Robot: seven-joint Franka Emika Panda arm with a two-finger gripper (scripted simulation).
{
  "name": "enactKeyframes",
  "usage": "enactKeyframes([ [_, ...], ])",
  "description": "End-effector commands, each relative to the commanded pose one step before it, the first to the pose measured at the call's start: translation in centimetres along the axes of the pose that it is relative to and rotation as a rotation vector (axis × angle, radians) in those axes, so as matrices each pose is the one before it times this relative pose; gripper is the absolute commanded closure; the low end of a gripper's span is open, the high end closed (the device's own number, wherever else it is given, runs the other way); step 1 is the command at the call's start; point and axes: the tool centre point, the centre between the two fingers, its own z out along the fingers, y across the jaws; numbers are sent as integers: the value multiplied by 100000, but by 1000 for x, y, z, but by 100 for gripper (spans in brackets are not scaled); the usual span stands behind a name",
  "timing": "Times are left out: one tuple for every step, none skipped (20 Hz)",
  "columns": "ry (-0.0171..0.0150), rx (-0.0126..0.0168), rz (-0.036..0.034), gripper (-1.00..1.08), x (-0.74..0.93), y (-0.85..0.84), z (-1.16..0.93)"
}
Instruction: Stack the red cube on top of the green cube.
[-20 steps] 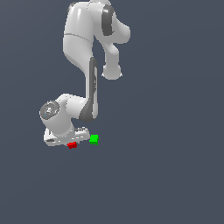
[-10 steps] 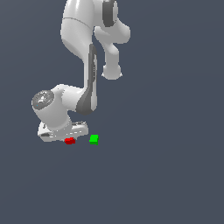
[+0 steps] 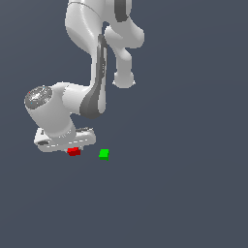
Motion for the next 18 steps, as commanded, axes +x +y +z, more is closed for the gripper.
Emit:
enactKeyframes([
  [-99, 53, -1, 108, 22, 16, -189],
  [101, -63, -10, 108, -4, -13, 76],
  [0, 0, 0, 108, 0, -28, 14],
  [0, 0, 0, 108, 1, -84, 41],
  [0, 0, 0, 108, 1, -140, 68],
  [0, 0, 0, 108, 1, -198, 96],
  [0, 0, 0, 108, 0, -256, 124],
  [0, 0, 0, 108, 0, -316, 154],
  [0, 0, 0, 108, -1, -380, 184],
  [0, 0, 0, 108, -1, -447, 217],
  [0, 0, 0, 108, -1, -520, 252],
  [0, 0, 0, 108, 0, -600, 291],
  [0, 0, 0, 108, 3, -690, 336],
  [-30, 25, -29, 108, 19, -799, 408],
  [0, 0, 0, 108, 13, -850, 416],
  [0, 0, 0, 108, 18, -833, 409],
  [0, 0, 0, 108, 21, -801, 394],
  [0, 0, 0, 108, 22, -759, 374],
])
